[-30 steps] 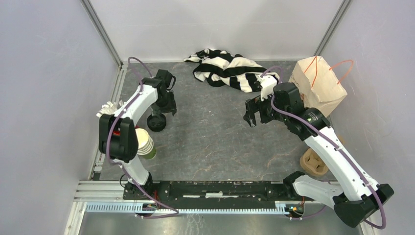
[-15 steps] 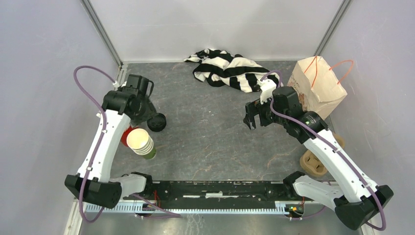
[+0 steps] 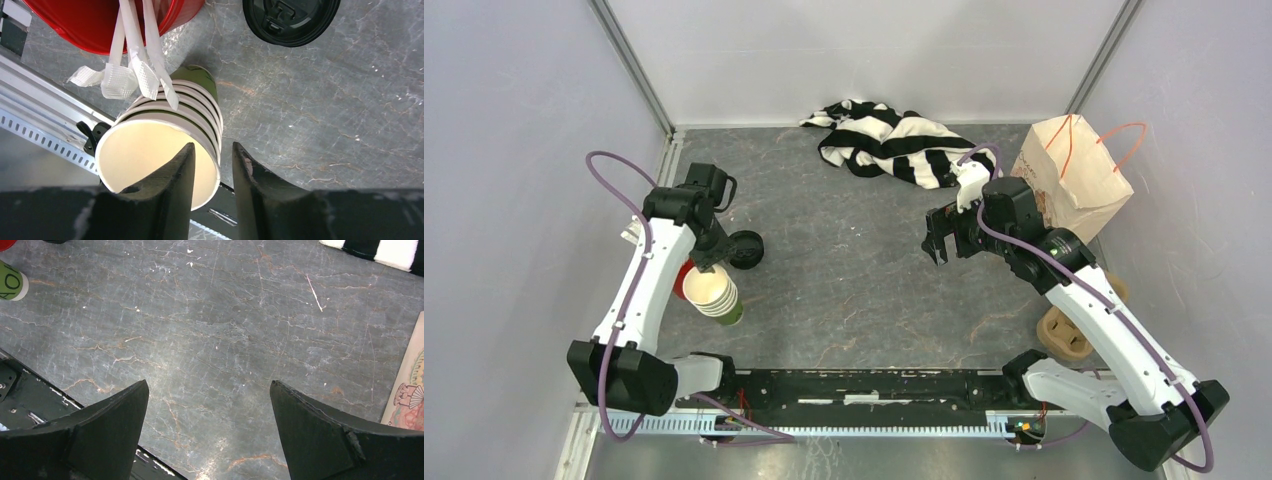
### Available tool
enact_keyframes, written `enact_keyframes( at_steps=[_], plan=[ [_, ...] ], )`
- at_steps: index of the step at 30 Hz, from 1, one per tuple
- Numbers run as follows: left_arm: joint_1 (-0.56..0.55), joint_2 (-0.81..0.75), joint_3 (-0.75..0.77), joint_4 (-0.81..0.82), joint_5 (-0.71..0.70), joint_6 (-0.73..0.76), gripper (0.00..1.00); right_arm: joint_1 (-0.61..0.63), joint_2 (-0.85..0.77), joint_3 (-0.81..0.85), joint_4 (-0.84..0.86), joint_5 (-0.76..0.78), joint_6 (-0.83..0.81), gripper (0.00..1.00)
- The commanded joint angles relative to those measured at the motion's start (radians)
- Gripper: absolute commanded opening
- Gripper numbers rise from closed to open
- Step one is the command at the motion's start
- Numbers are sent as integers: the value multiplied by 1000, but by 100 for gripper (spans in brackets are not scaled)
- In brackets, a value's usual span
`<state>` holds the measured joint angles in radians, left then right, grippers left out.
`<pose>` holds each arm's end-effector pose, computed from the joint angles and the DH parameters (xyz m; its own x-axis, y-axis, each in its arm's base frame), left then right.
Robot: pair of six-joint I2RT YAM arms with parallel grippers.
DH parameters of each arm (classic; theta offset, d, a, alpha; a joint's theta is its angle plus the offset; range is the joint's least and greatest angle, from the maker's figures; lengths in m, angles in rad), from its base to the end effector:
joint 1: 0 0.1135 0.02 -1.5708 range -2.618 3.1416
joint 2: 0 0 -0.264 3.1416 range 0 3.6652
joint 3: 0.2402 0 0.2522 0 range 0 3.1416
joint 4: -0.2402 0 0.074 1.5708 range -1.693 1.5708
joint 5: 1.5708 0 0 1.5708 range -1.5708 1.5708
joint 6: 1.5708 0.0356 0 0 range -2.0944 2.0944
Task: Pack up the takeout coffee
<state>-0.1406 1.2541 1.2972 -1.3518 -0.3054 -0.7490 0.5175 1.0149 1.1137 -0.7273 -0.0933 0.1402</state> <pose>0.2073 -0.0185 0.3306 -0.7389 -0.5513 -0.3875 -0.6098 0.7918 0.0363 0.1783 0.1053 0.3573 -0.5839 -0.1723 -0.7933 -0.4812 0.8605 0.1673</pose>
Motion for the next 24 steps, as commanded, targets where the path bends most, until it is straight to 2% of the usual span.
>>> enact_keyframes(
  at_steps=[1, 12, 20, 24],
  plan=[
    [6, -25, -19, 11, -8, -36, 36, 4, -22, 5, 25, 17, -10, 98],
    [6, -45, 25, -46, -37, -20, 8, 5, -32, -38, 47, -3, 10, 98],
    [6, -45, 114, -102, -27, -9, 2, 5, -28, -53, 58, -18, 30, 98],
    [4, -26, 111, -112, -2, 1, 2, 5, -32, -68, 70, -27, 36, 98]
  ],
)
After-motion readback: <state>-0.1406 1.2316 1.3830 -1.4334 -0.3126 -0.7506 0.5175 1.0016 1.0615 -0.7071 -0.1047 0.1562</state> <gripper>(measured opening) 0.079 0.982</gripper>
